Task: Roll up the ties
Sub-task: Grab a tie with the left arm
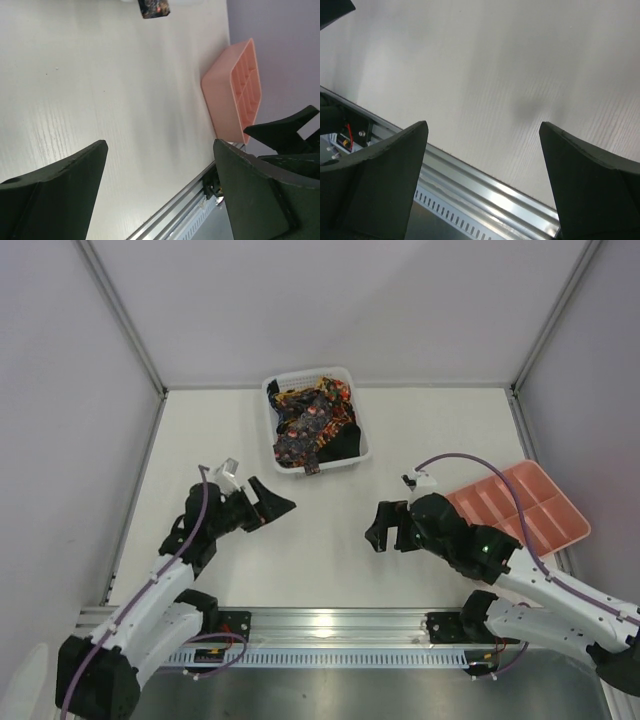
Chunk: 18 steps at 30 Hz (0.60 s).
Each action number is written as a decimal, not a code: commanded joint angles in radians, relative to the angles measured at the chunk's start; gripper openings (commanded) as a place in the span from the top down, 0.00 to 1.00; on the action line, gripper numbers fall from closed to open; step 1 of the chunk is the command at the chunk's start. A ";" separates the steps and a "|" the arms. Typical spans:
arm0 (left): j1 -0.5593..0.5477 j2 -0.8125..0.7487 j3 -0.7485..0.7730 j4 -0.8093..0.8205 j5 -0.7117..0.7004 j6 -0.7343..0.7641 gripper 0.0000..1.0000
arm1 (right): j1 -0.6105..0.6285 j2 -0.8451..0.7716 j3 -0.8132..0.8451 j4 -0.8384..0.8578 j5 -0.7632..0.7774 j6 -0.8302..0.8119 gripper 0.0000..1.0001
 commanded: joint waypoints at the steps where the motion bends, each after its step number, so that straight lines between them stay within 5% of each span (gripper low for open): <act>1: -0.117 0.257 0.042 0.374 -0.161 0.037 0.06 | -0.095 0.055 0.032 0.061 -0.099 -0.071 0.00; 10: -0.219 0.677 0.199 0.591 -0.298 -0.096 0.08 | -0.261 0.026 -0.031 0.106 -0.249 -0.083 0.00; 18: -0.228 0.855 0.300 0.609 -0.345 -0.174 0.14 | -0.293 -0.063 -0.055 0.054 -0.231 -0.109 0.00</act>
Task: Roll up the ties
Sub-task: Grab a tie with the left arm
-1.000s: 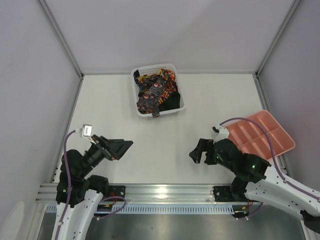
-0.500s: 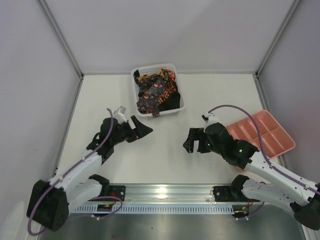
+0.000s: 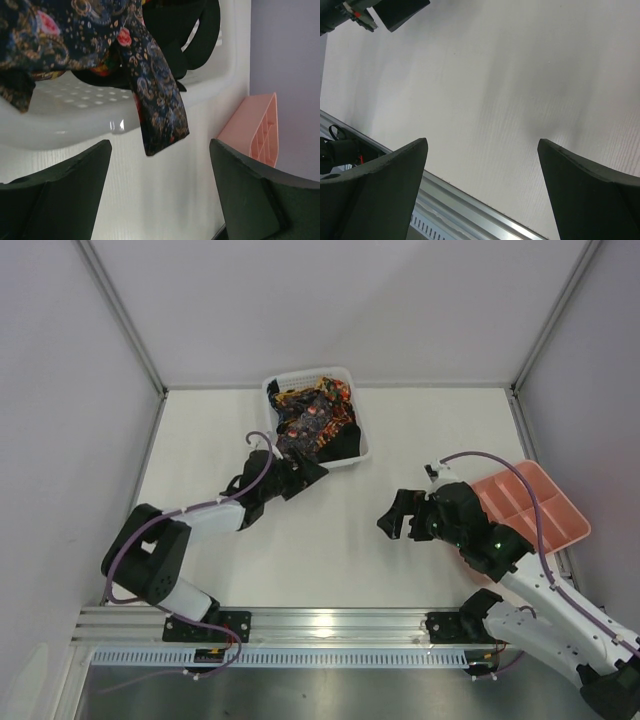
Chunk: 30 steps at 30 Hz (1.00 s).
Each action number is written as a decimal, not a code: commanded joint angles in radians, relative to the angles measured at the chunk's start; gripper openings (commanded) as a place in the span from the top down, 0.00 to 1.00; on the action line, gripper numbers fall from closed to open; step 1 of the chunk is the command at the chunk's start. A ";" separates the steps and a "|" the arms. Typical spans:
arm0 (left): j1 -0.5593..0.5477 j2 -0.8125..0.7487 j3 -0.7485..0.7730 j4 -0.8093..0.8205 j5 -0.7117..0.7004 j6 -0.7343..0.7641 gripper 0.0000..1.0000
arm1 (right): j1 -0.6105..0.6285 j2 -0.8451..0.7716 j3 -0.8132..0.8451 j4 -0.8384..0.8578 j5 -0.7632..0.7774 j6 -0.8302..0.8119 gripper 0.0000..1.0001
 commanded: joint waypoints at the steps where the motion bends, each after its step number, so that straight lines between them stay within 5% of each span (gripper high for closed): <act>1: -0.006 0.047 0.086 0.066 -0.045 -0.052 0.15 | -0.012 -0.052 -0.016 -0.011 -0.003 -0.032 0.00; 8: -0.004 0.085 0.131 0.023 -0.094 -0.063 0.28 | -0.030 -0.095 -0.044 -0.020 -0.016 -0.034 0.00; 12: -0.004 0.091 0.132 0.014 -0.093 -0.075 0.45 | -0.035 -0.095 -0.056 -0.012 -0.023 -0.036 0.00; 30: -0.004 -0.025 0.143 -0.084 -0.042 -0.037 0.92 | -0.035 -0.054 -0.055 0.015 -0.052 -0.023 0.00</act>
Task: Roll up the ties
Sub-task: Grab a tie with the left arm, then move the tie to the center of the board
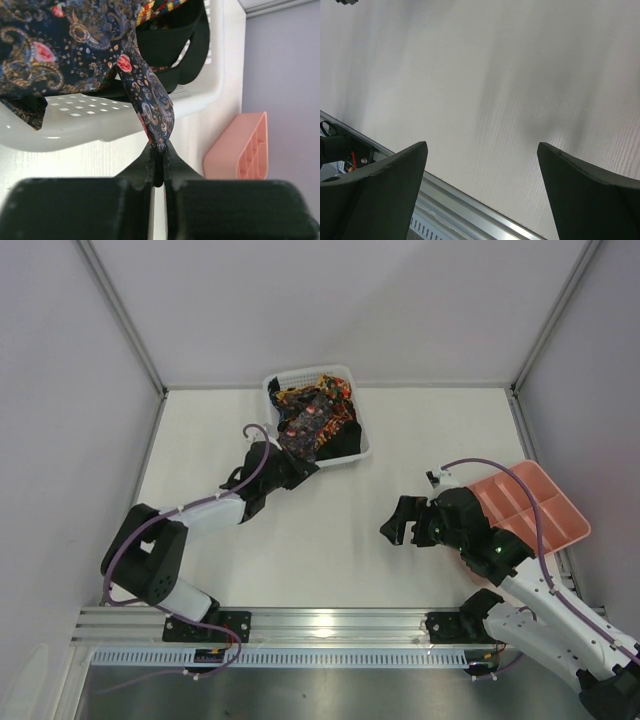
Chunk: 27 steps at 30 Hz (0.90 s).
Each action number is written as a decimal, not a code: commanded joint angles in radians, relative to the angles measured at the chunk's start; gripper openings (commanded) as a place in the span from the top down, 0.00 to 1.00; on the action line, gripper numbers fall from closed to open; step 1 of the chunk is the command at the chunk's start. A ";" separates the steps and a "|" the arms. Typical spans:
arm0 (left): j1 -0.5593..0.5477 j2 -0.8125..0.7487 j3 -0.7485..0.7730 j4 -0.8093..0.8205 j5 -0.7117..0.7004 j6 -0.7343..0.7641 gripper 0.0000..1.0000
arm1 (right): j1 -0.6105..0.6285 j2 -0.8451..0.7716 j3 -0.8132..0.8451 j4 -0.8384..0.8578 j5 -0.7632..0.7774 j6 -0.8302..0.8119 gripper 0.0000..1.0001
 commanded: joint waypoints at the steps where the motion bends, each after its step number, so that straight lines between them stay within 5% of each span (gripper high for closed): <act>1: -0.004 -0.062 0.044 -0.019 0.028 0.026 0.99 | -0.005 0.002 0.004 0.029 -0.014 -0.006 0.00; 6: -0.004 -0.128 0.091 -0.042 0.105 0.056 0.99 | -0.005 0.002 0.015 0.023 -0.012 -0.006 0.00; 11: -0.004 -0.261 0.277 -0.268 0.111 0.251 1.00 | -0.004 0.005 0.035 0.007 -0.012 -0.011 0.00; 20: 0.016 -0.467 0.815 -0.744 0.035 0.495 1.00 | -0.004 0.009 0.073 -0.002 -0.009 -0.026 0.00; 27: 0.019 -0.556 1.224 -0.982 -0.176 0.576 1.00 | -0.004 0.019 0.076 0.010 -0.015 -0.032 0.00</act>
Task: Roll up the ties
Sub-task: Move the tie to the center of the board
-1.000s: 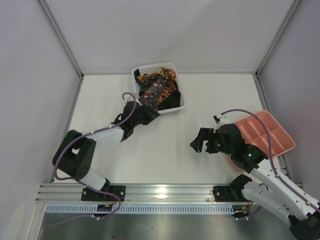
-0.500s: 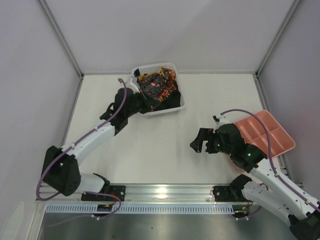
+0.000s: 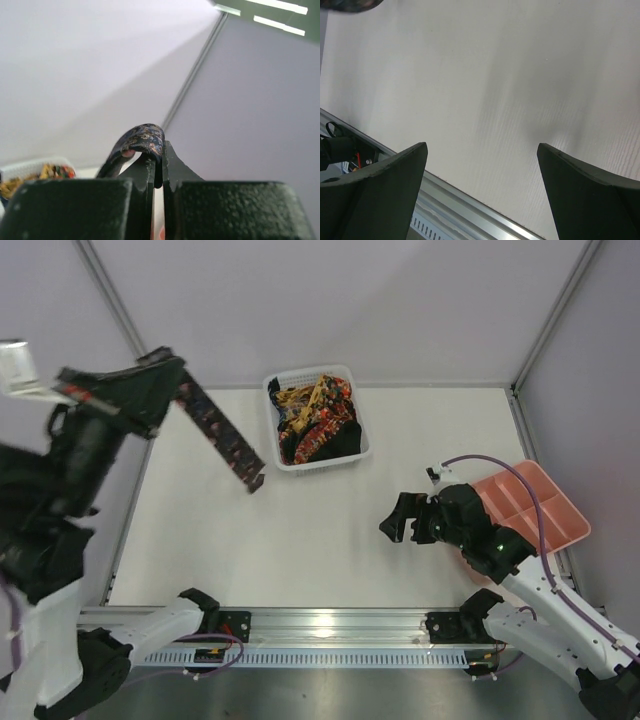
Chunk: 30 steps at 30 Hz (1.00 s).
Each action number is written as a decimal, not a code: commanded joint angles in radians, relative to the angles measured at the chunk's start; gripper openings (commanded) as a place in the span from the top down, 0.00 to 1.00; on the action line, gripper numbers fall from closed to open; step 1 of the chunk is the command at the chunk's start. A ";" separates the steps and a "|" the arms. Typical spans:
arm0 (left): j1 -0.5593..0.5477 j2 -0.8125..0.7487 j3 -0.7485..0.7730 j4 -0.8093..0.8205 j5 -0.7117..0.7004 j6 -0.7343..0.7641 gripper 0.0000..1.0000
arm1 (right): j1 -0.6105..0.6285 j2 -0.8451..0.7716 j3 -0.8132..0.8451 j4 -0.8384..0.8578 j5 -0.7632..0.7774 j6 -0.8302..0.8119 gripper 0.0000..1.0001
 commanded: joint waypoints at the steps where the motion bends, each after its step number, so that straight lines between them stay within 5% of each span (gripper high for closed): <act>1: 0.007 -0.027 0.163 -0.210 -0.137 0.104 1.00 | -0.005 0.009 0.035 0.026 -0.011 -0.020 0.00; 9: 0.005 -0.090 0.311 -0.318 -0.470 0.237 1.00 | -0.002 0.039 0.021 0.055 -0.042 -0.022 0.00; 19: 0.004 -0.041 0.337 -0.282 -0.676 0.437 0.99 | -0.002 0.052 0.020 0.058 -0.053 -0.025 0.00; 26: 0.004 -0.016 0.152 0.072 -0.828 0.688 1.00 | -0.002 0.075 0.020 0.081 -0.068 -0.023 0.00; 30: 0.008 0.039 0.012 0.399 -0.850 0.967 1.00 | -0.002 0.097 0.021 0.097 -0.082 -0.019 0.00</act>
